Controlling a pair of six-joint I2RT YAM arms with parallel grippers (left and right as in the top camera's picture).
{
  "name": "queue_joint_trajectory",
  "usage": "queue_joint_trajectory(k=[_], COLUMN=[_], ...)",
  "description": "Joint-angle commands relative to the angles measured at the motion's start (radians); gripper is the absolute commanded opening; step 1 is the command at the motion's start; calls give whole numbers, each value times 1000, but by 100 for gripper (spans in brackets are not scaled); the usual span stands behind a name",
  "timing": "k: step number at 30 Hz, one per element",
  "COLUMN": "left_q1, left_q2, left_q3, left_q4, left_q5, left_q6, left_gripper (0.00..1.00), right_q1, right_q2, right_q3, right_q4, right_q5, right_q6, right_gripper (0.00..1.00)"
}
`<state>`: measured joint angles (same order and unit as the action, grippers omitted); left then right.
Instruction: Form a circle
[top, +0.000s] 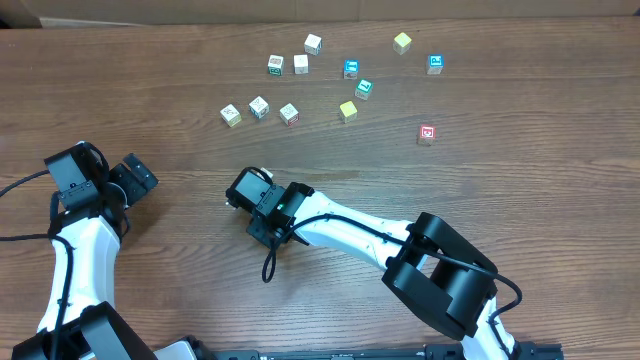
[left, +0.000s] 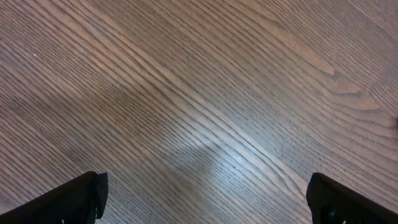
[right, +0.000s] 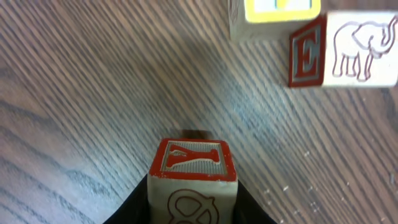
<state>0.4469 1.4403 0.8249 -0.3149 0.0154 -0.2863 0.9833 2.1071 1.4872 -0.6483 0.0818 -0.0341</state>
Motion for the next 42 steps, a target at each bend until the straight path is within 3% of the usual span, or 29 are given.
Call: queue_joint_trajectory(k=[1,13,23,31,42], left_q1=[3,3,4,4,4], left_q2=[-15,-15,-15,-15,-15], left_q3=[-2,-2,-2,-2,-2], left_q4=[1,1,1,1,1], left_q5=[3,3,3,3,3], left_q6=[-9,-9,-9,-9,-9], left_gripper=[100,100,100,100,100], right_q1=[-1,-1,-1,-2,-2], right_q2=[21,32,32,25,14], right_q3=[9,9,9,14,14], right_q4=[13,19,21,27,7], right_q5=[-5,-5,-5,-5,-5], right_q6=[-1,-1,0,0,0], right_gripper=[19,30,45,40,41])
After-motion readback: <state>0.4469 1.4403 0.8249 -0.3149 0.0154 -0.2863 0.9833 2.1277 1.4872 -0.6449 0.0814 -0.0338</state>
